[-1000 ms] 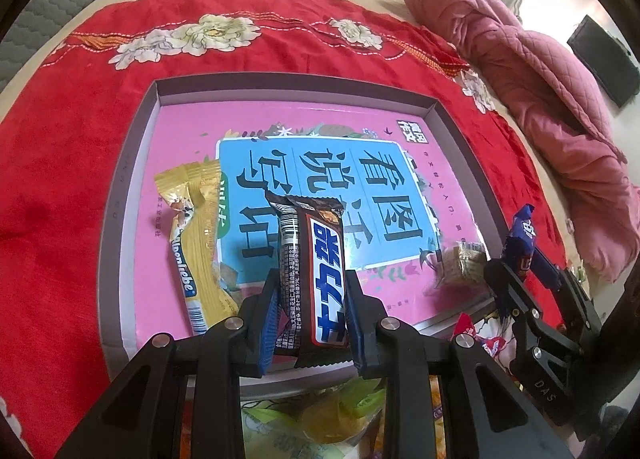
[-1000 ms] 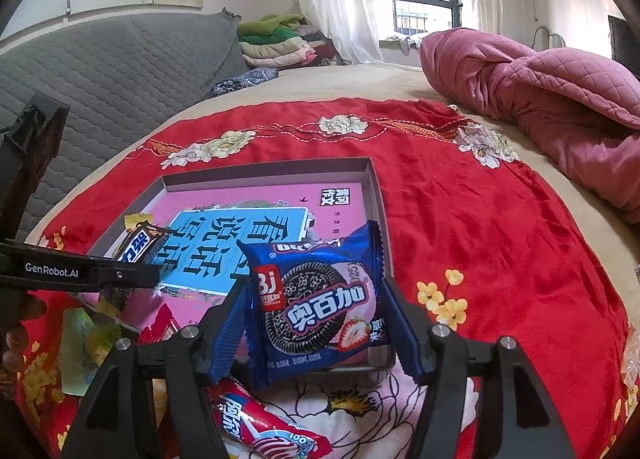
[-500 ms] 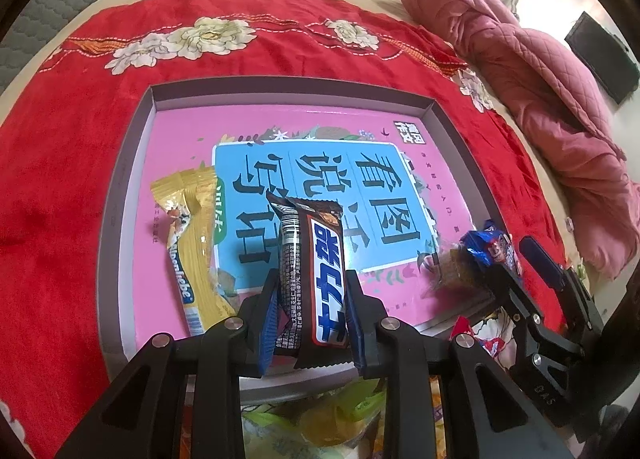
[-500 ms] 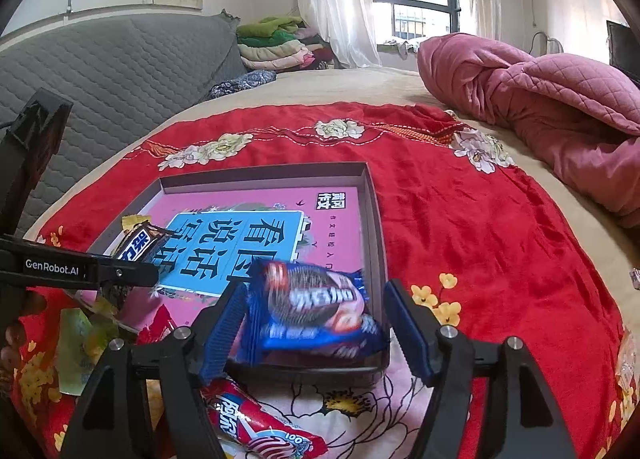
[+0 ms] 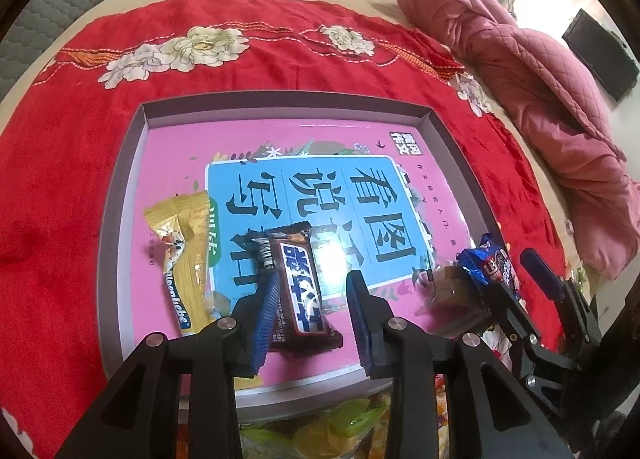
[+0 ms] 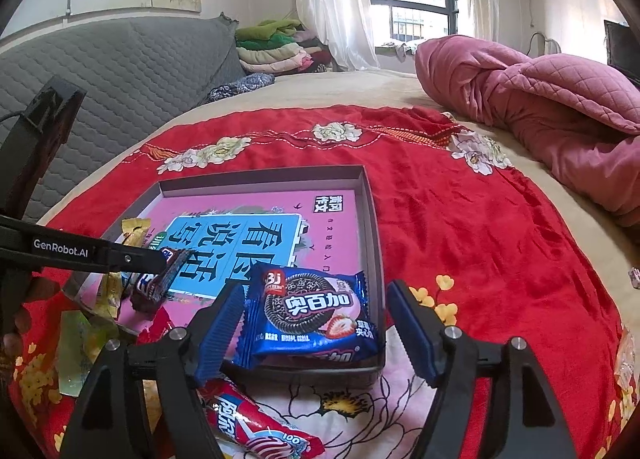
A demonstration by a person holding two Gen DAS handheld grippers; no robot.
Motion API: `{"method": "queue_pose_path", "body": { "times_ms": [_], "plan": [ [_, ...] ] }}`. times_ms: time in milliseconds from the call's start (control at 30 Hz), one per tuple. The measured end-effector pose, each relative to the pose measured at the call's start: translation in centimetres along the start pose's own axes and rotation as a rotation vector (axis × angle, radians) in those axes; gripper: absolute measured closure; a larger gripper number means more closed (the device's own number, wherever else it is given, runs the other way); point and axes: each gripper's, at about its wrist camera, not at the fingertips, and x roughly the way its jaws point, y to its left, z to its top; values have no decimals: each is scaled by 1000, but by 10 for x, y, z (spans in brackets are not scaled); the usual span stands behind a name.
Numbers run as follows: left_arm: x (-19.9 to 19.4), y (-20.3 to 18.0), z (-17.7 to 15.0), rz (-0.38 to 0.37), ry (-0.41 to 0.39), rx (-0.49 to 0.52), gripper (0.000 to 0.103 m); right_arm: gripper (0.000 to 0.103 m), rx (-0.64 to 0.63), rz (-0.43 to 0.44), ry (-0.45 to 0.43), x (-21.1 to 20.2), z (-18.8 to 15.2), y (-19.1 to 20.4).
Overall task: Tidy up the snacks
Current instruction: 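Release the chocolate bar into the box with the left tool while the right tool releases the biscuit pack, then move both open tools back from the box toward the loose snacks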
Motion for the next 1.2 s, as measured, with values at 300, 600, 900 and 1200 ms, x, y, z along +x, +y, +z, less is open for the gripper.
{"method": "queue_pose_path", "body": {
  "times_ms": [300,600,900,1200],
  "plan": [
    [-9,2,-2,-5,-12,-11,54,23,-9,-28,-6,-2,1,-2],
    [-22,0,-2,13,-37,0,50,15,-12,-40,-40,-7,4,-2],
    [-31,0,-7,28,-50,-2,49,14,8,-27,-58,-12,6,-3],
    [-47,-1,-12,46,-77,4,49,14,18,-2,-73,-25,8,0]
  ]
}}
